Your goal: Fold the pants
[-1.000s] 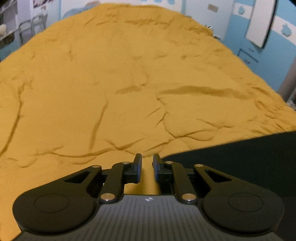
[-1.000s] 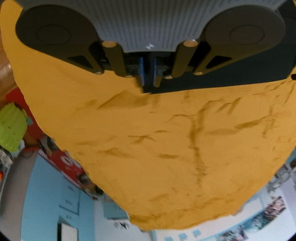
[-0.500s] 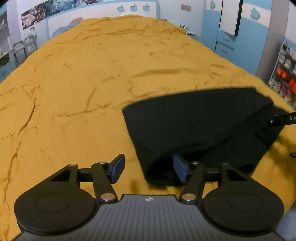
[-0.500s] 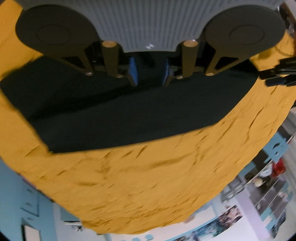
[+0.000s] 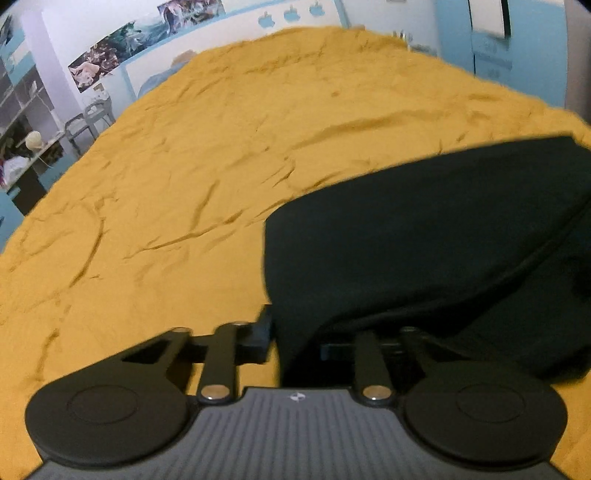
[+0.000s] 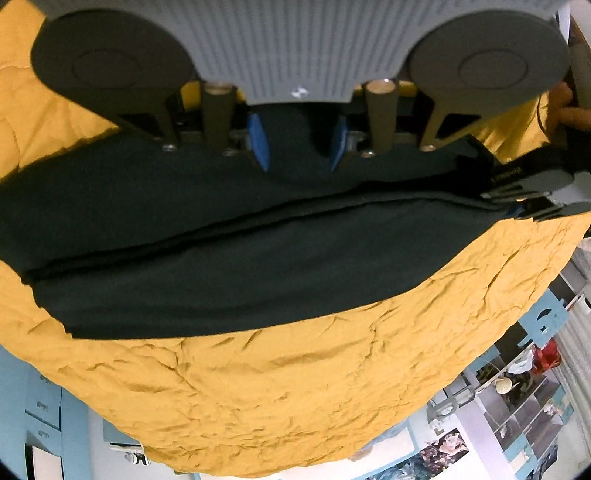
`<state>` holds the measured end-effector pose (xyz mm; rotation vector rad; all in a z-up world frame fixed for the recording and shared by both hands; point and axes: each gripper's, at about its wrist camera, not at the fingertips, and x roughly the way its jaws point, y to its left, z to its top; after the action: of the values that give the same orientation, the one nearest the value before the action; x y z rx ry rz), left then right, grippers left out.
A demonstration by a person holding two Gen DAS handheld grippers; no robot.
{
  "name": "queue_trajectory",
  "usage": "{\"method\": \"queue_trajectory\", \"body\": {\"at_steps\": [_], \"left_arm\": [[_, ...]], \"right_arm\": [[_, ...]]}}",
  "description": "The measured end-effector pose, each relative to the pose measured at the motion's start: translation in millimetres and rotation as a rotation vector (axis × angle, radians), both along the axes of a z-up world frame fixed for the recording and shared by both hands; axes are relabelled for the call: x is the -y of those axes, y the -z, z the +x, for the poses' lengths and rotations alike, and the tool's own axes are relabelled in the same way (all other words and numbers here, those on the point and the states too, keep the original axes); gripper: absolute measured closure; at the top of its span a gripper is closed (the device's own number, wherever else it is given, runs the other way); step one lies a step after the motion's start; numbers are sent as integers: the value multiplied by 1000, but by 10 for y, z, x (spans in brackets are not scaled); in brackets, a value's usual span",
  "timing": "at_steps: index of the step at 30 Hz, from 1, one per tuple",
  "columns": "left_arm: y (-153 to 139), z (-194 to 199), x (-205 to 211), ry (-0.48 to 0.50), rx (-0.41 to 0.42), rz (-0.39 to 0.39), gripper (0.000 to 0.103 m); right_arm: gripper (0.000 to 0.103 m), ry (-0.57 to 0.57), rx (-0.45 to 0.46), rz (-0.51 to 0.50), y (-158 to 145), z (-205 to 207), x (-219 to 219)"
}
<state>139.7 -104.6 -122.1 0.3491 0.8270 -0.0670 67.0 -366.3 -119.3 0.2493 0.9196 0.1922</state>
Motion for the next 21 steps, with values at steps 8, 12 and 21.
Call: {"method": "queue_trajectory", "body": {"at_steps": [8, 12, 21], "left_arm": [[-184, -247, -364, -10, -140, -93, 79], [-220, -320, -501, -28, -177, -163, 79], [-382, -526, -849, -82, -198, -276, 93]], "right_arm": [[70, 10, -21, 23, 57, 105, 77], [70, 8, -21, 24, 71, 123, 85], [70, -10, -23, 27, -89, 125, 101]]}}
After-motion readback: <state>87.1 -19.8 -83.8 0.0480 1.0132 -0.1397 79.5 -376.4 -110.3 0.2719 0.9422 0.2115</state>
